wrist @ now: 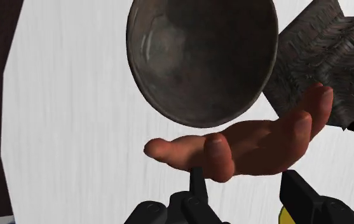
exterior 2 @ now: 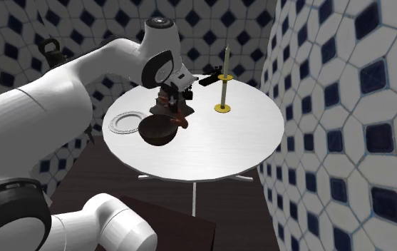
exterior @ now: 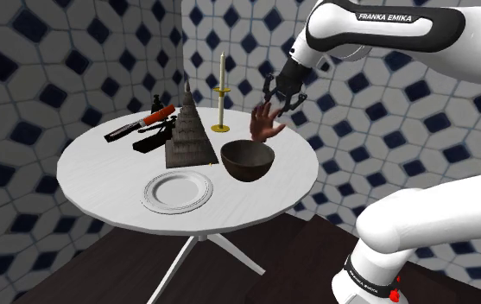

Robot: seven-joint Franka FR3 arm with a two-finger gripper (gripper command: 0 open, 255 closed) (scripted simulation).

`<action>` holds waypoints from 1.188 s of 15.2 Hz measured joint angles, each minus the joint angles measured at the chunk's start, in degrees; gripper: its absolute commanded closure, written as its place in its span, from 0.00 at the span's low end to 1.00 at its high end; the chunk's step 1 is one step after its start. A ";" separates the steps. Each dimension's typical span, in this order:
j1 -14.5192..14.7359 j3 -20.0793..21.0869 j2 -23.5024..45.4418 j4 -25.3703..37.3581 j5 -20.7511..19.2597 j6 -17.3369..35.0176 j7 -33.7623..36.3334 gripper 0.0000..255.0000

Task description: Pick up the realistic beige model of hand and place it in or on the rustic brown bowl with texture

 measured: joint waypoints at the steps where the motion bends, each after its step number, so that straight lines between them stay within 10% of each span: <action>1: 0.35 1.21 -0.45 0.14 0.35 -0.25 1.44 1.00; 14: 3.26 12.57 -2.16 -2.40 4.04 3.47 12.85 1.00; 15: 3.26 12.57 -2.16 -2.41 4.04 3.47 12.84 0.00; 18: 5.15 11.80 -2.64 -2.17 5.01 2.32 10.49 0.00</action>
